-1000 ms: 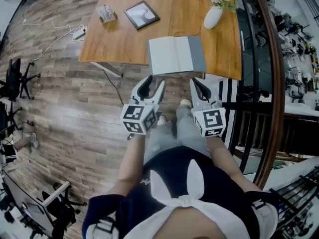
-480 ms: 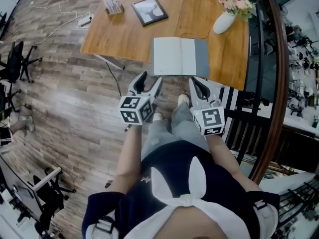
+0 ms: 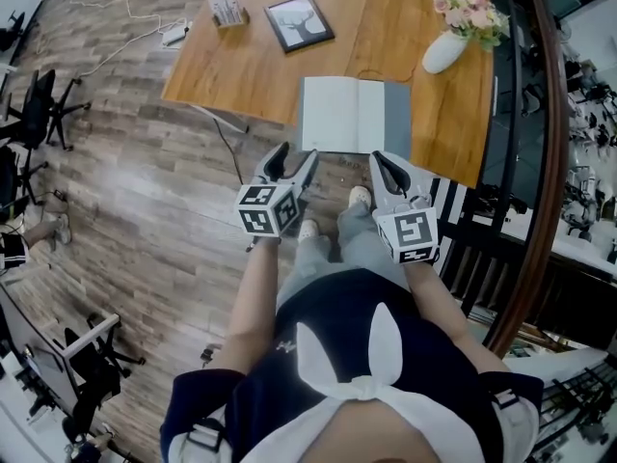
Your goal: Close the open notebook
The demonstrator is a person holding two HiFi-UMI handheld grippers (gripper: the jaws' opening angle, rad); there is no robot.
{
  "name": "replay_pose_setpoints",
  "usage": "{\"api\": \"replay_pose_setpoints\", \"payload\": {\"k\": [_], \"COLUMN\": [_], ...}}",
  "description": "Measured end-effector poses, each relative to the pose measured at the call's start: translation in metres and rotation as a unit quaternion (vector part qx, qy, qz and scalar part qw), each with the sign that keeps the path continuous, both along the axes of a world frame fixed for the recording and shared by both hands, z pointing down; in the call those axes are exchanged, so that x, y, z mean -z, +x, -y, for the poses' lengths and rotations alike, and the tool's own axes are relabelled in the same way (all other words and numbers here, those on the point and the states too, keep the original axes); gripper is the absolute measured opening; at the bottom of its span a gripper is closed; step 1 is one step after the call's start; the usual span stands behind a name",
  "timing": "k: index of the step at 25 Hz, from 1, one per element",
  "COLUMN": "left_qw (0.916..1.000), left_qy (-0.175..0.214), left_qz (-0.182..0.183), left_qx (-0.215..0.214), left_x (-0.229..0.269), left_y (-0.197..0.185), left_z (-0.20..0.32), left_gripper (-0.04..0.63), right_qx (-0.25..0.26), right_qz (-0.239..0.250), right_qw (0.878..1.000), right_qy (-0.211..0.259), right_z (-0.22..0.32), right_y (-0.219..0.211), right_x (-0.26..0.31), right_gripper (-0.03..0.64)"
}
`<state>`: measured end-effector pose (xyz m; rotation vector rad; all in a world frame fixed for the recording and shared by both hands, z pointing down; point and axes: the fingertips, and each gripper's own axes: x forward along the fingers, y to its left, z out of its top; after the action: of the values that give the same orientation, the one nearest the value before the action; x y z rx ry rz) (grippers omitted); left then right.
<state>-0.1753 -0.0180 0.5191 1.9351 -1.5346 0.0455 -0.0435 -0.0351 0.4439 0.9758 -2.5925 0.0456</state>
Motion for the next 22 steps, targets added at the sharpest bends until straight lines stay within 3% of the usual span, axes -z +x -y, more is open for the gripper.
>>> {"api": "replay_pose_setpoints", "payload": {"k": [9,22], "left_qw": [0.9987,0.9933], "left_qy": [-0.051,-0.105], "left_qz": [0.001,-0.046], "left_qx": [-0.001,0.009], "left_x": [-0.047,-0.094], "left_y": [0.000,-0.007], "left_z": [0.008,0.026], "left_gripper": [0.290,0.290], "right_qx": [0.002,0.007], "right_qz": [-0.003,-0.019], "right_qw": [1.000,0.999], "right_qy": [-0.012,-0.038], "right_z": [0.016,0.029], "right_y": [0.007,0.008], "right_x": [-0.013,-0.036], "right_gripper": [-0.002,-0.002]}}
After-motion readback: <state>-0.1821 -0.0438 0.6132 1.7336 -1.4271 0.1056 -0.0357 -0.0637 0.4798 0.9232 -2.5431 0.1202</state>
